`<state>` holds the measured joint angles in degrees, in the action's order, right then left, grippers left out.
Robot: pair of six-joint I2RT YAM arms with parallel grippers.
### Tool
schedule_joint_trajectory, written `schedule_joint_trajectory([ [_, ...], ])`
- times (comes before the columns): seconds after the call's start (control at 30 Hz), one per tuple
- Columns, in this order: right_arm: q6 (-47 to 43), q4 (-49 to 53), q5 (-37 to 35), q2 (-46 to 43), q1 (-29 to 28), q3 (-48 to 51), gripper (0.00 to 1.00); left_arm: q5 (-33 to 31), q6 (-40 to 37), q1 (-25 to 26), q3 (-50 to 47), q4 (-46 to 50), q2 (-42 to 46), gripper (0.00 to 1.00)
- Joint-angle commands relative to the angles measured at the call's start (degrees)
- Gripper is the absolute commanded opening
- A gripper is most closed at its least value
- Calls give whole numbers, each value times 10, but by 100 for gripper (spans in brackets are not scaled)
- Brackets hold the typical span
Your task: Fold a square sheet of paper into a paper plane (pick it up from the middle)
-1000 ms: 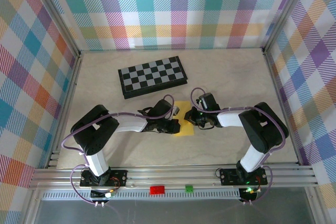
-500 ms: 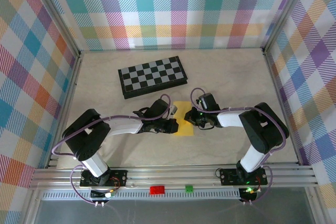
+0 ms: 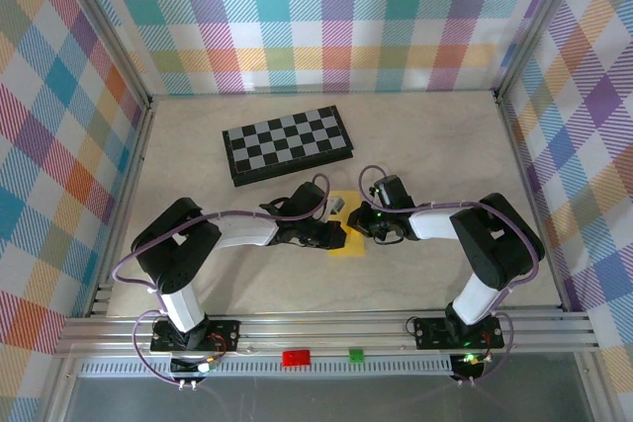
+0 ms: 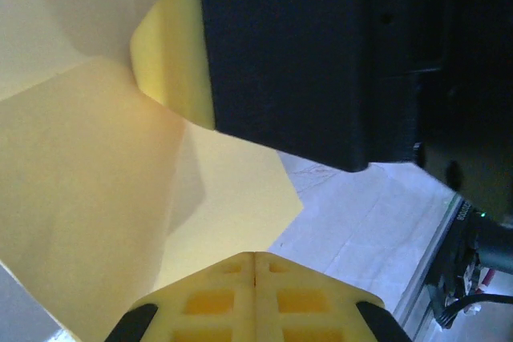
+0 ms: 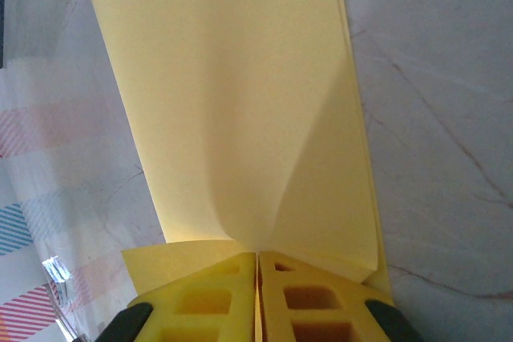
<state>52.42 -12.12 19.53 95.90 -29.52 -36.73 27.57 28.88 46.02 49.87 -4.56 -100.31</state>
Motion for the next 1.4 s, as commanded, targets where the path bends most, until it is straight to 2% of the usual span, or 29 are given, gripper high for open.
schedule_joint_trajectory([
  [0.0,-10,56,-23,3,-3,7,12,10,-11,2,9,23,-14,6],
  [0.83,-13,62,-26,0,-3,12,12,-38,2,-1,-92,24,40,5],
  [1.03,-13,61,-26,-4,-3,14,12,-25,28,-1,-129,-9,113,5],
  [1.2,-12,61,-27,-5,-3,13,12,-43,35,-2,-102,-25,156,5],
  [1.37,-12,57,-21,-3,-3,10,12,-55,27,-2,-22,14,88,2],
])
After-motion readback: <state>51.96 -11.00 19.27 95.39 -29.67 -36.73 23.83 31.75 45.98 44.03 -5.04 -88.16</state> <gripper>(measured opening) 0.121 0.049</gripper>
